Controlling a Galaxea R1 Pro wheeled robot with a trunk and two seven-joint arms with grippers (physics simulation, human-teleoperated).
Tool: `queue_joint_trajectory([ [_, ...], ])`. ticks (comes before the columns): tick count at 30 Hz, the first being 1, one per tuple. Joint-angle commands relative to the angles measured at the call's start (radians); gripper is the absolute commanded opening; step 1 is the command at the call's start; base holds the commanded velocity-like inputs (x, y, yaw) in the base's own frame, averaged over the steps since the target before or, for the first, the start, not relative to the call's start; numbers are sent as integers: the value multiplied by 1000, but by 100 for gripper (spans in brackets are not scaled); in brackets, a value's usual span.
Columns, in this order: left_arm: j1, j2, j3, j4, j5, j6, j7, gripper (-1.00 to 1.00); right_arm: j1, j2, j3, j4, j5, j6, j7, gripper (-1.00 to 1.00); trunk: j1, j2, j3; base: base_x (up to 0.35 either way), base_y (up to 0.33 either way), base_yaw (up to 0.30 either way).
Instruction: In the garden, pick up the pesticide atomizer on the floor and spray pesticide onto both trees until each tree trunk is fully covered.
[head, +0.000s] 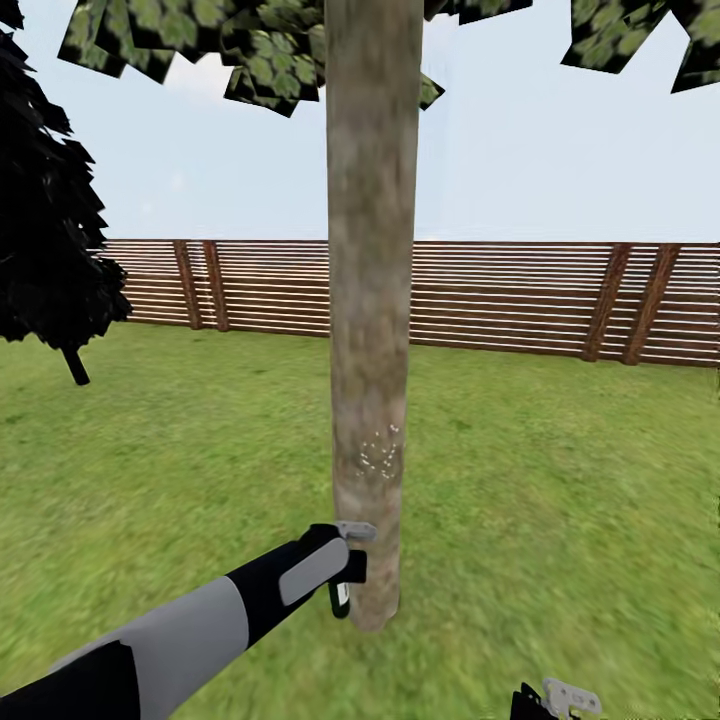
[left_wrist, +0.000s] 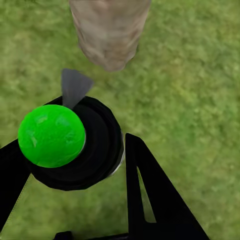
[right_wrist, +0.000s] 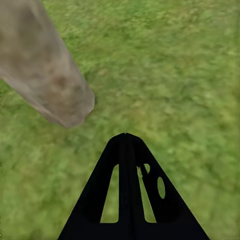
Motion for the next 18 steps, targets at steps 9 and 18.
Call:
queue_joint_trajectory([
  [9,-1,4,-2,-189,7,-4,212,-100,-1,0,-4,1,-11,-3,7,-100,0,-2,-2,-178,143,-178],
  [18,-27,2,12,-419,161,101,566,-100,-1,3,0,2,-3,-3,-27,-100,0,-2,-2,-14,9,-18],
])
